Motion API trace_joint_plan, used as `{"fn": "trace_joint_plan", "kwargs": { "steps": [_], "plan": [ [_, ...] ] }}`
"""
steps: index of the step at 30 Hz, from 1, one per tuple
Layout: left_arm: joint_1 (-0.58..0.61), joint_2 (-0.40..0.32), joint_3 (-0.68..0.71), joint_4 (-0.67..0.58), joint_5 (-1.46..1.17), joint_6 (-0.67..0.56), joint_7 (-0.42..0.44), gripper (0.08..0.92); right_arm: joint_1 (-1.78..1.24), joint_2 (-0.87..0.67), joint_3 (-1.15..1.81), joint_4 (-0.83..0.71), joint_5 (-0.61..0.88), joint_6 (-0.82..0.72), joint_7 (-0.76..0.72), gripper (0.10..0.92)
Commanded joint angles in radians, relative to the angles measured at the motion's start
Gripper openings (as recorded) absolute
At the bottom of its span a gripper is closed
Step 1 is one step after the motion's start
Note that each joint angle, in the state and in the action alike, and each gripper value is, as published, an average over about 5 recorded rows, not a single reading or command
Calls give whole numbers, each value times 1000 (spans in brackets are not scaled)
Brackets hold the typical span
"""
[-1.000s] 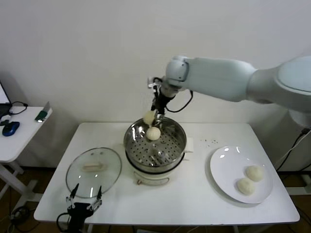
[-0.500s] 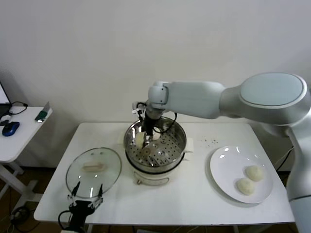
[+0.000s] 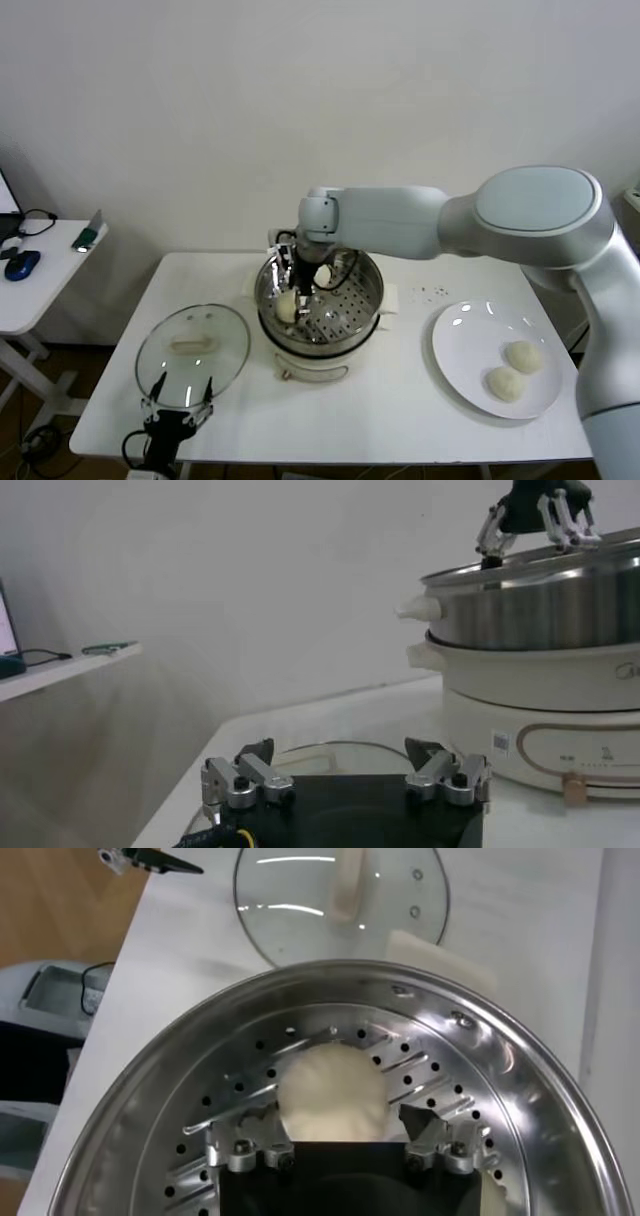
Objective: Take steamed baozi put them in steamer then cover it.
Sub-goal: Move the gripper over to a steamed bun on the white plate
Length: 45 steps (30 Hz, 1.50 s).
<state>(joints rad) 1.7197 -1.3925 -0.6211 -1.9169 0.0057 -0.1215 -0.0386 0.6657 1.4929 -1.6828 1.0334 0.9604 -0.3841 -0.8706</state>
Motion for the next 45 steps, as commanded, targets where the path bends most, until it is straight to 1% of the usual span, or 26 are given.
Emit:
{"fn": "trace_joint_plan", "kwargs": {
  "steps": [1,5,11,14,17,22,28,34,37,39,45],
  "plan": [
    [-3,0,0,-1,1,1,-1,823,93,-71,0,61,3,10,-26,822],
    [-4,-1,1,-5,4,4,-1,823,201,-183,-25,161,21,29,-63,823],
    [-8,-3,5,-8,16,9,-1,823,358,-442,-100,371,-15,49,-93,823],
    [-7,-1,4,-11,12,14,-1,823,412,-583,-145,463,-104,62,-109,823],
    [-8,2,3,-13,9,19,-1,823,421,-708,-180,532,-245,79,-121,823],
    [-15,4,0,-14,12,31,-1,823,314,-921,-177,602,-452,101,-117,823],
    [6,10,-11,-16,13,32,-1,823,83,-1104,-43,586,-666,128,-132,823],
    [24,-2,-21,-20,29,35,-2,823,-290,-1203,272,526,-826,154,-167,823],
    [26,-10,-24,-25,41,38,-2,823,-528,-1230,509,483,-884,162,-187,823],
    [25,-15,-25,-26,48,40,-2,823,-630,-1236,619,453,-915,170,-195,823],
    [21,-28,-21,-20,68,42,-2,823,-663,-1204,655,393,-937,182,-189,823]
  ]
}}
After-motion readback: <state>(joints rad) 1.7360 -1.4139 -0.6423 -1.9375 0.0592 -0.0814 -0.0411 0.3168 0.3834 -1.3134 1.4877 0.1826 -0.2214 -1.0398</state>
